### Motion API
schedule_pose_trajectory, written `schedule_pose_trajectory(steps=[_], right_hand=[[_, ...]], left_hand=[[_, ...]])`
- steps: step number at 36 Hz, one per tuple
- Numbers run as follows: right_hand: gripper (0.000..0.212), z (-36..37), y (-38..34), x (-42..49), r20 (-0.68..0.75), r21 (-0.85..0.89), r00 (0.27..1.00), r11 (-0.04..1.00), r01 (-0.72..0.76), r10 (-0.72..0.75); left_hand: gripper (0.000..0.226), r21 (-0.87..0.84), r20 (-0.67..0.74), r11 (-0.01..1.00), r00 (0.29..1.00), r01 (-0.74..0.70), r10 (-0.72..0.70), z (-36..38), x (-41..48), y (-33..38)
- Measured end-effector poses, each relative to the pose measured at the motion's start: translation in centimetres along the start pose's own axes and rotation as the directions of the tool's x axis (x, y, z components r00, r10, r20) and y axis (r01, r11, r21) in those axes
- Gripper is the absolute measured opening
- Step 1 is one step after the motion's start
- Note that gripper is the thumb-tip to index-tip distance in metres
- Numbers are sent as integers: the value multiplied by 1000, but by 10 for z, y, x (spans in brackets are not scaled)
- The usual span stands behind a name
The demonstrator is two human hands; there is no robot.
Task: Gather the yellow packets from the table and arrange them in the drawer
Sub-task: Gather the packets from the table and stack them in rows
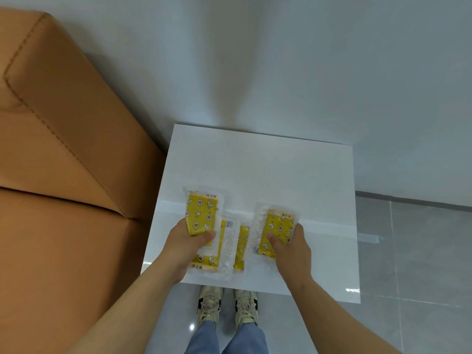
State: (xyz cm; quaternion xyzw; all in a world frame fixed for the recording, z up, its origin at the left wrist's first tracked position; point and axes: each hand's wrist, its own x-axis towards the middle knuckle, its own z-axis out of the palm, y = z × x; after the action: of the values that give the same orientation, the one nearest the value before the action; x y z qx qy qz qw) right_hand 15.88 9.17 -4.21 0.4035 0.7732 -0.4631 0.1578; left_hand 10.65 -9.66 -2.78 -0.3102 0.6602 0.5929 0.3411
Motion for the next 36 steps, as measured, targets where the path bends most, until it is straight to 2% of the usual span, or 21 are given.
schedule_pose_trajectory(steps=[8,17,22,25,28,31,33,36], right_hand=[[21,-11,-3,-5,-90,53,994,997,61,-56],[17,-40,-42,-32,-91,291,993,952,94,-70],[22,-56,-70,-49,-60,492,998,869,51,-25],[26,-62,-79,-57,-51,532,999,846,39,-14],[43,-58,-76,-58,-39,524,999,851,26,-6],[58,-45,-61,-53,11,540,998,840,-52,54],[49,-37,-47,-49,28,535,992,836,-122,127],[23,-26,-26,-44,65,545,969,806,-233,237]], left_hand=[[17,-108,-41,993,997,57,-62,18,-5,-1],[20,-144,-29,990,1000,9,-13,26,-42,35],[22,-138,-12,989,999,-49,47,29,-65,55],[23,-93,-32,993,997,-79,77,25,-74,60],[26,-23,-72,997,995,-76,74,19,-72,56],[27,25,-100,1000,995,-10,12,13,-60,41],[19,23,-98,999,994,43,-41,12,-51,25],[13,-6,-96,997,992,81,-82,17,-39,2]])
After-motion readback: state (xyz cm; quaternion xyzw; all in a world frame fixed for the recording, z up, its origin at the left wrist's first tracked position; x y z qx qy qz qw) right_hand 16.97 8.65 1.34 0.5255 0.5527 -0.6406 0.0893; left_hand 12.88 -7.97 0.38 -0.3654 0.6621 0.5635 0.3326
